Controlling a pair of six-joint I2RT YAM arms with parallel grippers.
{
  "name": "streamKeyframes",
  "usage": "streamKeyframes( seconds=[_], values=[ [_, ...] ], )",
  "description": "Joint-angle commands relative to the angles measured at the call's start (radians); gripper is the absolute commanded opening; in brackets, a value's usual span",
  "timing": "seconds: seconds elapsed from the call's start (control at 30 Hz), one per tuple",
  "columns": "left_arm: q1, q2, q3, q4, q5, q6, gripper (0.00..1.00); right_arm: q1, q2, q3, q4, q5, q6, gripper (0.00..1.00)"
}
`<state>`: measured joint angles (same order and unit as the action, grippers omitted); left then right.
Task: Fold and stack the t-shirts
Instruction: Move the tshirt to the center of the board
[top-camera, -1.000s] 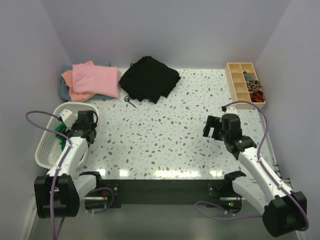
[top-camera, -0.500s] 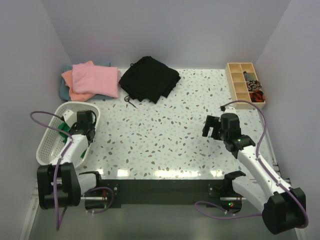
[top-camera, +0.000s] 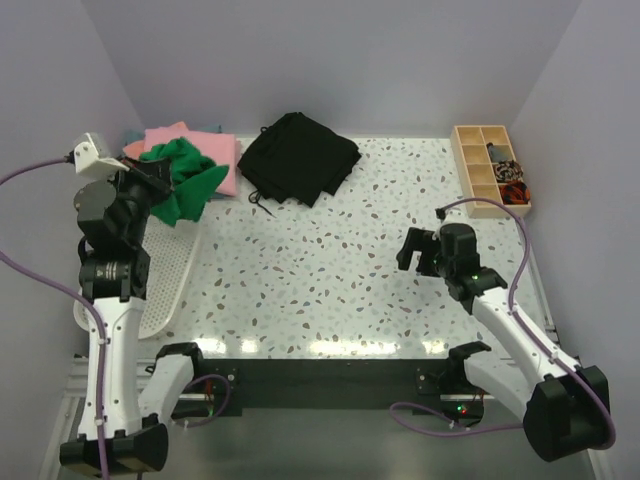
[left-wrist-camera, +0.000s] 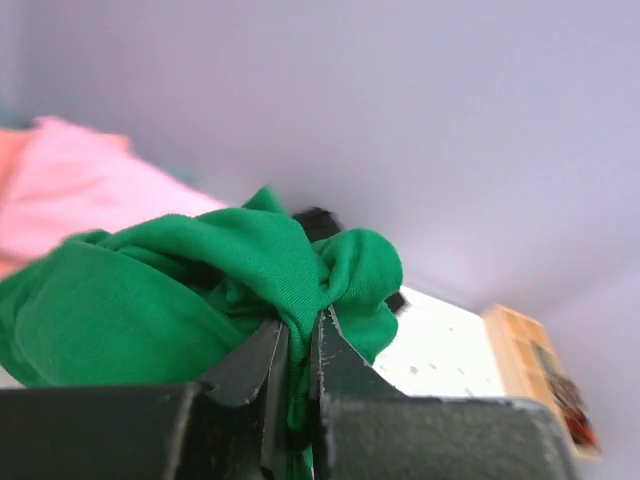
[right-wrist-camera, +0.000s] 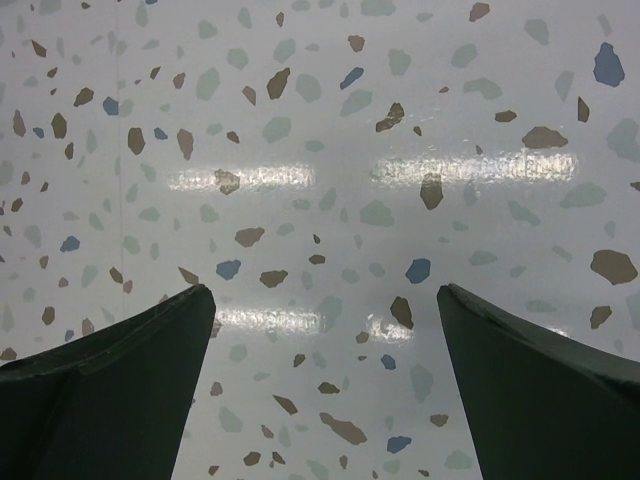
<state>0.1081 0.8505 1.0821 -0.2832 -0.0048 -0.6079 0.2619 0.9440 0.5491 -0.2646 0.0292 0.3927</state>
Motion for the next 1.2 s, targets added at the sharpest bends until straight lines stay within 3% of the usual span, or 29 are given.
streamKeyframes(
  seconds=[0.0,0.13,0.27,0.37,0.47,0.53,0.57,0.6,0.63,0.83,1.17],
  values=[
    [-0.037,-0.018,-0.034,0.209,0.550,0.005,0.00,0.002,0.010,-0.003,0.056,-0.028,0.031,0.99],
    [-0.247,-0.007,-0.151,0.306,0.592,0.077,0.00,0.002,-0.001,-0.005,0.060,-0.028,0.040,0.99],
    [-0.372,0.062,-0.405,0.458,0.677,0.096,0.00,0.000,-0.010,-0.011,0.068,-0.028,0.054,0.99],
    [-0.485,0.157,-0.578,0.617,0.560,0.120,0.17,0.003,-0.022,-0.002,0.061,-0.052,0.057,0.99],
    [-0.574,0.338,-0.602,0.674,0.441,0.172,0.48,0.014,-0.053,0.008,0.041,-0.058,0.051,0.99],
    [-0.660,0.448,-0.579,0.661,0.298,0.194,0.61,0.019,-0.073,0.011,0.031,-0.071,0.025,0.99],
    [-0.695,0.475,-0.565,0.662,0.251,0.200,0.70,0.028,-0.076,0.015,0.027,-0.075,0.018,0.99],
    [-0.759,0.508,-0.551,0.648,0.142,0.200,0.96,0.033,-0.077,0.018,0.030,-0.100,0.002,0.99],
    [-0.784,0.518,-0.542,0.644,0.093,0.197,1.00,0.037,-0.074,0.018,0.034,-0.123,-0.005,0.99],
    [-0.837,0.437,-0.544,0.607,-0.128,0.163,1.00,0.160,0.027,0.049,0.123,-0.241,-0.026,0.99],
    [-0.834,0.205,-0.579,0.373,-0.510,0.139,1.00,0.433,0.498,0.218,0.255,-0.221,0.003,0.99]
  ],
)
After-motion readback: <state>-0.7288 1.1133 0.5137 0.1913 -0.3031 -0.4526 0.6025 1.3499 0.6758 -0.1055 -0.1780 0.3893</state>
